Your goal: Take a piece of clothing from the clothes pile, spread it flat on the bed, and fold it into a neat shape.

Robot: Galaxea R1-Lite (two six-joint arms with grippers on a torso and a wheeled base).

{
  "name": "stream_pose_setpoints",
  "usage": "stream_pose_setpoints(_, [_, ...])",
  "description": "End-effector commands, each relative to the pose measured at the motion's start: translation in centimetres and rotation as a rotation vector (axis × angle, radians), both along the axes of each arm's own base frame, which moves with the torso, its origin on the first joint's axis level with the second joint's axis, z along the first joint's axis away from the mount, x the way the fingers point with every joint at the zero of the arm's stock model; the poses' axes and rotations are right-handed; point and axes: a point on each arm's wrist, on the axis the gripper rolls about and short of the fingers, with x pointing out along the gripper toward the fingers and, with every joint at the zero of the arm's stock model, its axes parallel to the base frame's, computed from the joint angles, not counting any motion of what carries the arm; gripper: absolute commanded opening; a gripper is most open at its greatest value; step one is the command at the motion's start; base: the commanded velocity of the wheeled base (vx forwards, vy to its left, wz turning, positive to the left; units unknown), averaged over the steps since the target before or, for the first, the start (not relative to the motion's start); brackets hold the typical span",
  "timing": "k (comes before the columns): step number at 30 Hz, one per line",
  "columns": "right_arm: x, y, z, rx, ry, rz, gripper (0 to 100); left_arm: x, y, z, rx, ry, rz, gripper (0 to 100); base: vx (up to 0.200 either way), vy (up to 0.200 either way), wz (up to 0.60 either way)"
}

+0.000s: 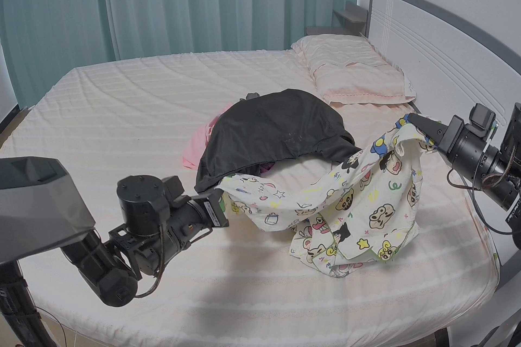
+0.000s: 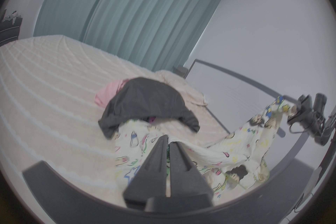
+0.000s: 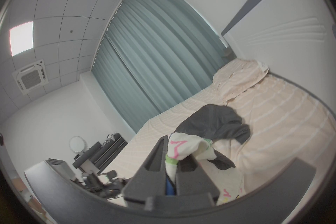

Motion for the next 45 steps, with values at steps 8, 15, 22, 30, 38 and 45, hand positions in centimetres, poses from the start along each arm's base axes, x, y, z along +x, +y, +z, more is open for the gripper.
stream_pose_setpoints(8, [1.0,0.2,3.3,-0.041,-0.166,-0.119,0,-2.0,1.9,8.1,-0.057,-0.248,0.048,0,0.0,0.0,0.0])
stream_pose_setpoints(15, [0.5,1.7,4.9,-0.03,-0.228,-0.12,0,-3.0,2.5,11.1,0.012,-0.383,0.191,0,0.0,0.0,0.0])
stream_pose_setpoints(22, [0.4,2.0,0.3,-0.105,-0.069,-0.145,0,-3.6,2.4,8.8,0.081,-0.296,0.296,0,0.0,0.0,0.0])
stream_pose_setpoints(30, [0.9,3.0,-4.0,-0.176,0.082,-0.224,0,-5.1,3.0,6.0,0.141,-0.242,0.312,0,0.0,0.0,0.0])
stream_pose_setpoints(38, [0.5,4.0,-5.8,-0.188,0.085,-0.249,0,-6.8,4.2,3.5,0.22,-0.146,0.301,0,0.0,0.0,0.0])
stream_pose_setpoints(45, [-0.1,3.9,-6.7,-0.196,0.11,-0.25,0,-7.5,4.6,3.1,0.237,-0.126,0.297,0,0.0,0.0,0.0])
